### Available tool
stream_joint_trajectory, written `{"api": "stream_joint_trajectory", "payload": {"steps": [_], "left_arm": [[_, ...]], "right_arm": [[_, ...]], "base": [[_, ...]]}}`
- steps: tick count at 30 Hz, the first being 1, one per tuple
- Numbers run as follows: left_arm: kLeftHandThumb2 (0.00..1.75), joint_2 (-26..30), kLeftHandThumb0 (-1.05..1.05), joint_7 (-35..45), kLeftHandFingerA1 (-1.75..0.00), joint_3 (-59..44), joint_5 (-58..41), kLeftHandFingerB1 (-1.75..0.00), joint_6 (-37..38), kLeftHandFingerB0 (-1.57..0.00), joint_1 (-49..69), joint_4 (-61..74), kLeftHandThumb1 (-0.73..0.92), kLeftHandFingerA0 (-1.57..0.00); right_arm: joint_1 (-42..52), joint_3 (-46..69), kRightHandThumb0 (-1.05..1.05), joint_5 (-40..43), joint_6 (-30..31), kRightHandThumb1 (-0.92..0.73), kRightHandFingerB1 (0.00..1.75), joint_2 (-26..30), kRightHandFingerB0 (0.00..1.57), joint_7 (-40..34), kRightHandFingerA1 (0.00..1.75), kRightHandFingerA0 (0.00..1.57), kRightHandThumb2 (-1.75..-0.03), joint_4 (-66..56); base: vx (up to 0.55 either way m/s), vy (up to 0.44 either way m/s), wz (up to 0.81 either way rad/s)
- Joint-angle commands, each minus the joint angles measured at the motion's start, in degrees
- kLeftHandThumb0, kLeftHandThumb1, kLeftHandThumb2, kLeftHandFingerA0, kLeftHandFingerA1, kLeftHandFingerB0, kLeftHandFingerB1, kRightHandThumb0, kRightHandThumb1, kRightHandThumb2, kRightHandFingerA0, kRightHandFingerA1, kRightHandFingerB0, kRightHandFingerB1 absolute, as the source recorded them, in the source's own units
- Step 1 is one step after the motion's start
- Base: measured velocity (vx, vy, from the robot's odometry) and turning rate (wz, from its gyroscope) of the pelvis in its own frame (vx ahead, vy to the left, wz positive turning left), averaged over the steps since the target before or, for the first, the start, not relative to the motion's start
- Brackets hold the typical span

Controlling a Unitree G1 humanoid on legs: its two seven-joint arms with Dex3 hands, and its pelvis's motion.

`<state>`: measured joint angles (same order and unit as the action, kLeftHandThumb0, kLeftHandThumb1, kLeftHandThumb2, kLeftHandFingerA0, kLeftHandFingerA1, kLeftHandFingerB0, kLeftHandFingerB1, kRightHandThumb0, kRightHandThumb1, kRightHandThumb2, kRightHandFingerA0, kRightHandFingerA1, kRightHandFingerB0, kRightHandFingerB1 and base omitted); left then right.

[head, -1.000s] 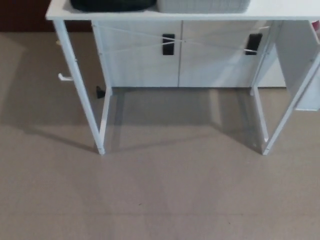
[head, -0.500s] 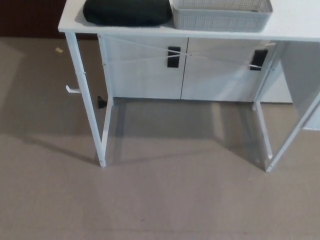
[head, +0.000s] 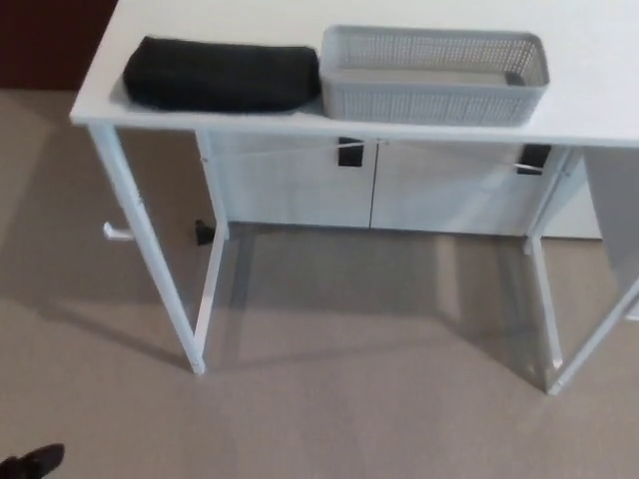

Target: The robot walk towards a table in front and pick up a black pencil case on the left hand side and put the pencil case into a small container on the right hand side

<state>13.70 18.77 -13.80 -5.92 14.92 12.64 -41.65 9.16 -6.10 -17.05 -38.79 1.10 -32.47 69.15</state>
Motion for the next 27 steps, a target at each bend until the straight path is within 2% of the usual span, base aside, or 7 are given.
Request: {"api": "stream_joint_trajectory", "payload": {"steps": [1, 2, 4, 5, 17, 26, 27], "left_arm": [[0.53, 1.0, -0.14, 0.1, -0.38, -0.9, -1.3, -0.33, -2.5, -0.35, 3.3, 1.6, 0.46, -0.43], [0.54, 1.4, -0.14, 1.9, -0.37, -0.8, -1.7, -0.33, -2.7, -0.33, 3.7, 1.3, 0.49, -0.4], [0.55, 1.4, -0.14, 2.7, -0.38, -0.5, -1.8, -0.33, -2.4, -0.33, 3.8, 1.5, 0.49, -0.4], [0.55, 1.9, -0.17, 2.7, -0.38, -0.3, -1.2, -0.33, -2.3, -0.34, 4.0, 1.4, 0.49, -0.4], [0.53, 4.7, -0.15, 3.1, -0.38, -2.0, -2.7, -0.33, -6.1, -0.36, 4.3, 5.4, 0.46, -0.46], [0.54, 4.3, -0.17, 2.9, -0.38, -2.7, -3.7, -0.33, -7.9, -0.35, 6.0, 8.9, 0.46, -0.44], [0.53, 4.1, -0.17, 2.8, -0.38, -2.9, -3.9, -0.33, -8.3, -0.36, 6.5, 9.8, 0.45, -0.45]], "right_arm": [[4.1, 0.3, -0.49, -0.6, -5.0, -0.92, 0.0, -0.5, 0.0, -5.5, 0.0, 0.0, -0.83, -1.5], [5.1, 0.9, -0.61, 0.3, -6.1, -0.84, 0.0, -0.2, 0.0, -4.1, 0.02, 0.0, -0.94, -1.9], [5.4, 1.3, -0.6, 0.6, -6.7, -0.84, 0.0, 0.3, 0.0, -3.5, 0.02, 0.0, -0.94, -2.4], [5.8, 1.5, -0.53, 0.5, -6.9, -0.92, 0.0, 0.9, 0.0, -3.3, 0.0, 0.0, -0.81, -3.0], [7.7, -2.0, -0.46, -6.6, 0.6, -0.92, 0.0, 3.4, 0.0, -11.8, 0.0, 0.0, -0.81, -9.5], [7.9, -3.2, -0.48, -5.3, -3.5, -0.92, 0.0, 1.4, 0.0, -8.5, 0.0, 0.0, -0.78, -10.6], [7.6, -3.8, -0.5, -6.0, -3.6, -0.92, 0.0, 1.7, 0.0, -8.4, 0.0, 0.0, -0.84, -9.8]], "base": [[0.3, -0.017, -0.1], [0.28, 0.021, -0.15], [0.3, 0.074, -0.15], [0.33, 0.127, -0.16], [0.3, 0.124, 0.03], [0.25, -0.148, 0.09], [0.27, -0.157, 0.09]]}}
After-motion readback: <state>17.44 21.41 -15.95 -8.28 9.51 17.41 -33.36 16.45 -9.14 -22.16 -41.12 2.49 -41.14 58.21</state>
